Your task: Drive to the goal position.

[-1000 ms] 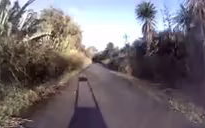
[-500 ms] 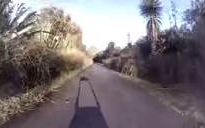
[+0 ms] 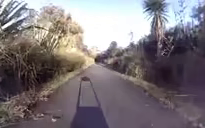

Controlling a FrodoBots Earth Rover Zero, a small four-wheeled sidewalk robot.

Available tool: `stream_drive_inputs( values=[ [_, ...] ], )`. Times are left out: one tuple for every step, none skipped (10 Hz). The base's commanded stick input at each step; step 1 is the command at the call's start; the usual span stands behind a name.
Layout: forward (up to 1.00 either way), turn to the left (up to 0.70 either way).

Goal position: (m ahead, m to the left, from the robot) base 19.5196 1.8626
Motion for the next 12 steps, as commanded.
stream_drive_inputs(
  values=[
    [1.0, 0.0],
    [1.0, 0.0],
    [1.0, 0.0],
    [1.0, 0.0],
    [1.0, 0.0],
    [1.0, 0.0],
    [1.0, 0.0],
    [1.0, 0.0],
    [1.0, 0.0],
    [1.0, 0.0],
    [1.0, 0.0],
    [1.0, 0.0]
  ],
)
